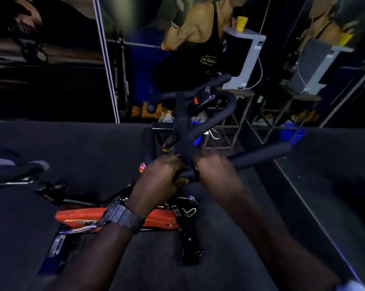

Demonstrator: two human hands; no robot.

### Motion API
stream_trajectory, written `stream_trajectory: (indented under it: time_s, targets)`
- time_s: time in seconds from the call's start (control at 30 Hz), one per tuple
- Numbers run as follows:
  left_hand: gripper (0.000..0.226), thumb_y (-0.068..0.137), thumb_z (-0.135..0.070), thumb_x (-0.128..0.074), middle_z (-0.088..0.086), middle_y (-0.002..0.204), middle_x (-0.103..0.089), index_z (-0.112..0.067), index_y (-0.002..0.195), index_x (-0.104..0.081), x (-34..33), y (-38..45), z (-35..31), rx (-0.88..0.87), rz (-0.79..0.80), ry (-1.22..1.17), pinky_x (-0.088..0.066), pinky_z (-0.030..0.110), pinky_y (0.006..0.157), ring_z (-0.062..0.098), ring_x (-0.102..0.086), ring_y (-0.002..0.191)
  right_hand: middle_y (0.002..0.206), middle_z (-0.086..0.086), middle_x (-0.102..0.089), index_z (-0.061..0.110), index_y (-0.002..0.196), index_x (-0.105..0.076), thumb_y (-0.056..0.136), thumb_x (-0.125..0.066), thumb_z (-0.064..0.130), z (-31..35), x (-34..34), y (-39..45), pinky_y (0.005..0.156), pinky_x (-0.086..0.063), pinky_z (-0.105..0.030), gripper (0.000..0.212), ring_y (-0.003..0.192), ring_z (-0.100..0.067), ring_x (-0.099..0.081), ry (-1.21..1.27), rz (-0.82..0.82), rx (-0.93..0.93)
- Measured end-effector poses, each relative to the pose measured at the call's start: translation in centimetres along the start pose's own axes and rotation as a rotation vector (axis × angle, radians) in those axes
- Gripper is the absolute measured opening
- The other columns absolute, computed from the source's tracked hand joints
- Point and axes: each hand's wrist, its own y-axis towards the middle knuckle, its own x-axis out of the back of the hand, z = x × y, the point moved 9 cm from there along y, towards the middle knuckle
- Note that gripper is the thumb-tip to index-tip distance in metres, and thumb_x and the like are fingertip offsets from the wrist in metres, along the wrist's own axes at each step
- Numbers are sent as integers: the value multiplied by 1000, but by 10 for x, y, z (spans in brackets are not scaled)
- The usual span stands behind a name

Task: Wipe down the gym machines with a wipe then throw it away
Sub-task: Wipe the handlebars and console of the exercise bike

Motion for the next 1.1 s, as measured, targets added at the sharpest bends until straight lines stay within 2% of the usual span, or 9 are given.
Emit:
stream_trajectory:
  time_s: [0.13,0.27,0.4,0.53,0.63,0.8,0.87,1.03,1.1]
  targets:
    - [33,73,-22,-81,-3,101,-68,-16,105,-73,-3,0,4,-24,4,-37,-46,28,84,20,-63,95,104,2,-68,19,107,-72,84,-69,21,-38,14,-68,72,-46,-36,23,87,-27,-60,158,-397,71]
    - [30,69,-20,-85,-2,94,-68,-14,97,-74,-2,5,-1,-11,-19,-58,-40,22,81,19,-62,90,103,-5,-65,10,107,-72,93,-60,10,-86,26,-91,81,-46,-35,18,90,-21,-55,311,-624,-267]
    - [23,76,-14,-81,-2,95,-69,-14,99,-76,0,6,-2,-30,7,-126,-43,19,83,14,-61,90,101,9,-64,26,98,-68,95,-55,32,-9,-34,-66,87,-50,-32,15,93,-7,-59,781,-417,-330]
    - [21,85,-21,-73,-3,104,-70,-16,106,-75,1,3,9,-40,47,-92,-48,26,89,16,-64,97,96,10,-67,33,94,-70,94,-57,40,-13,-31,-71,85,-49,-22,15,97,-11,-63,527,-447,-224]
    - [23,86,-27,-73,-5,106,-70,-17,107,-75,5,-3,19,-12,52,-29,-48,29,89,18,-62,99,99,-1,-67,18,104,-73,95,-54,19,-61,-16,-91,83,-45,-22,21,94,-19,-60,478,-604,-379]
    - [20,86,-26,-70,-3,102,-71,-16,102,-76,13,-9,21,2,19,-5,-47,30,86,19,-61,93,102,12,-63,13,108,-69,96,-48,20,25,-39,-68,87,-49,-29,26,96,4,-57,655,-506,-210]
    - [20,86,-23,-66,-3,100,-71,-15,100,-77,16,-11,23,1,13,7,-43,26,85,19,-61,92,103,6,-63,16,110,-69,93,-54,20,41,-40,-61,85,-50,-30,23,96,-10,-60,590,-490,-114]
    - [16,86,-14,-71,-3,103,-68,-15,101,-76,23,-18,40,19,-15,33,-37,20,87,19,-58,96,95,-1,-64,18,107,-70,97,-48,27,-25,-32,-93,78,-47,-34,26,86,-23,-61,571,-621,-408]
    - [16,85,-12,-72,-2,103,-67,-14,101,-76,24,-22,46,49,-45,6,-37,19,87,19,-57,96,89,-8,-61,15,109,-70,96,-45,27,-5,-29,-82,69,-46,-37,31,81,-29,-59,586,-602,-353]
